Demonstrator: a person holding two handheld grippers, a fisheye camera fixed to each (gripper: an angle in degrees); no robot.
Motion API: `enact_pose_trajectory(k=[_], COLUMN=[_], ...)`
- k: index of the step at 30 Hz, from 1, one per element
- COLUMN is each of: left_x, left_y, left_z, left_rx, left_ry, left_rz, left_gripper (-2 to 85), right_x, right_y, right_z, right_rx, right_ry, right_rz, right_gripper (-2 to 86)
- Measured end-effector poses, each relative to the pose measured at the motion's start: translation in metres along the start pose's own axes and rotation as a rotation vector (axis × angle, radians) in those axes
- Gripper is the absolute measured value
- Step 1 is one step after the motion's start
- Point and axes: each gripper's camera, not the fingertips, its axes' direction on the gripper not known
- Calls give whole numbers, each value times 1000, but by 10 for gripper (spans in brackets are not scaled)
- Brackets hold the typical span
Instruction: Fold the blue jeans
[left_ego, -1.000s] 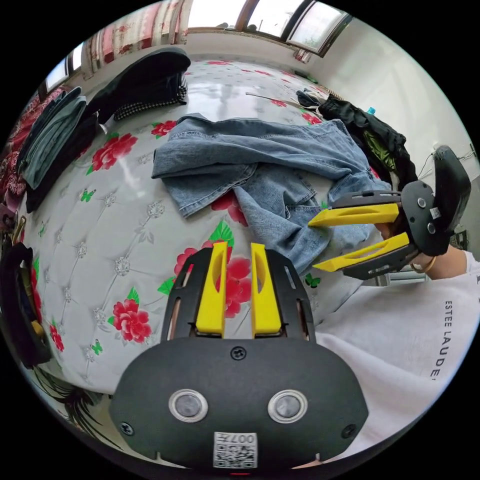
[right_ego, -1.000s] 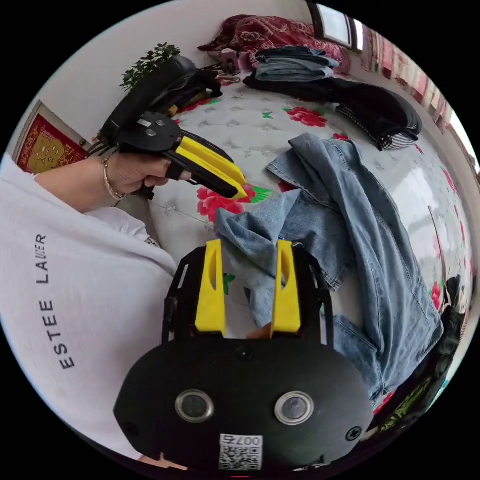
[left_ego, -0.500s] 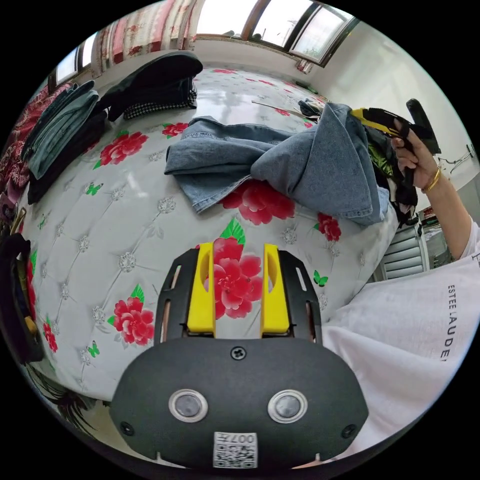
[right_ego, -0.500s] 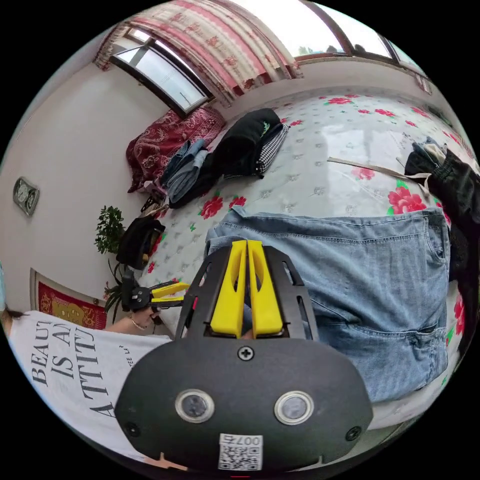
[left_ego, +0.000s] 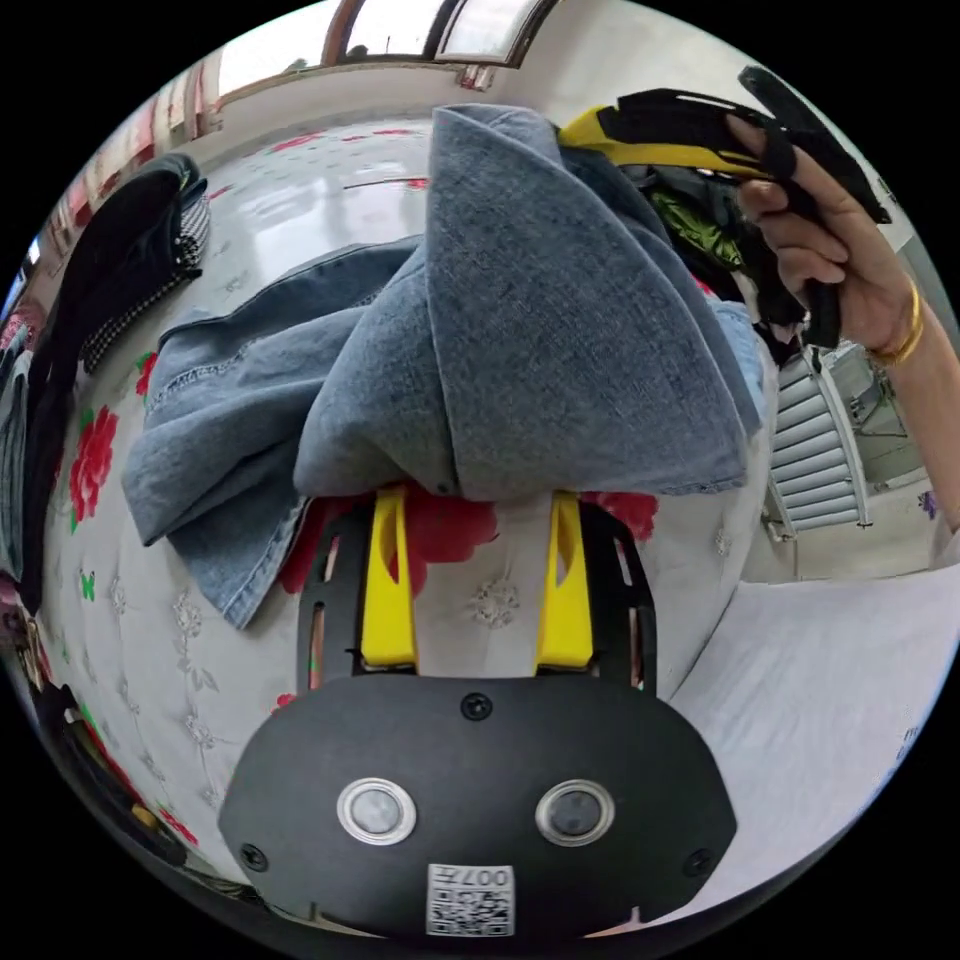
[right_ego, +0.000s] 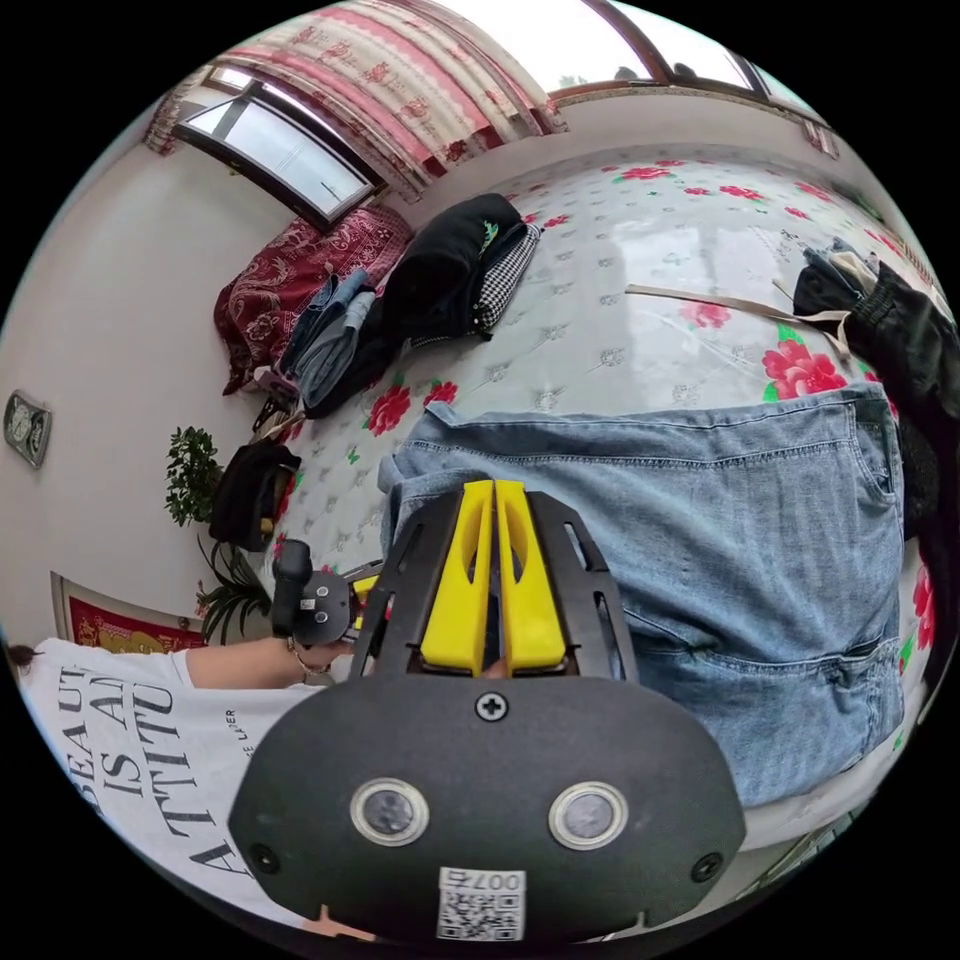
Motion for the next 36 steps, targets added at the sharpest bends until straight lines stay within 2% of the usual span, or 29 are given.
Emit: enact_pose_trajectory(k=[3, 5, 7, 10, 13, 14, 17, 19, 21, 23, 26, 29, 31, 32, 34, 36], left_x=[6, -4, -24, -72, -125, -146, -211, -270, -335, -393, -410, -409, -409, -411, -412, -411], left_y=[-28, -40, -44, -26, 14, 33, 80, 101, 137, 208, 297, 323, 298, 272, 226, 162], left_z=[-22, -44, -78, -173, -311, -375, -502, -519, -495, -430, -386, -396, -411, -418, -422, -414], left_rx=[18, 5, 20, 120, 242, 306, 458, 436, 365, 229, 182, 239, 239, 233, 238, 273], left_ry=[-81, -60, -3, 160, 392, 519, 680, 685, 636, 573, 497, 420, 339, 291, 247, 260], left_rz=[61, 62, 57, 32, 51, 82, 81, -80, -325, -655, -962, -1068, -1017, -965, -893, -821], left_gripper=[90, 40, 27, 19, 19, 21, 27, 31, 36, 35, 48, 76, 101, 119, 144, 167], right_x=[5, 8, 15, 24, 26, 25, 1, -36, -62, -75, -50, 31, 128, 154, 246, 302], right_y=[-6, -8, -12, -17, -25, -28, -42, -57, -60, -58, -36, 6, 54, 67, 129, 177], right_z=[-10, -18, -32, -54, -73, -77, -81, -61, -42, -27, -44, -104, -169, -187, -252, -286], right_rx=[-2, 2, 4, 9, -13, -23, -103, -196, -216, -257, -234, -104, 25, 57, 202, 290], right_ry=[-5, -3, -6, -12, -62, -90, -350, -467, -417, -389, -366, -156, 34, 79, 185, 182], right_rz=[-1, -1, 0, -11, -53, -72, -237, -321, -353, -363, -308, -137, 130, 215, 527, 746], right_gripper=[-3, -2, -2, -2, -1, -1, 2, 8, 18, 28, 40, 56, 69, 71, 78, 81])
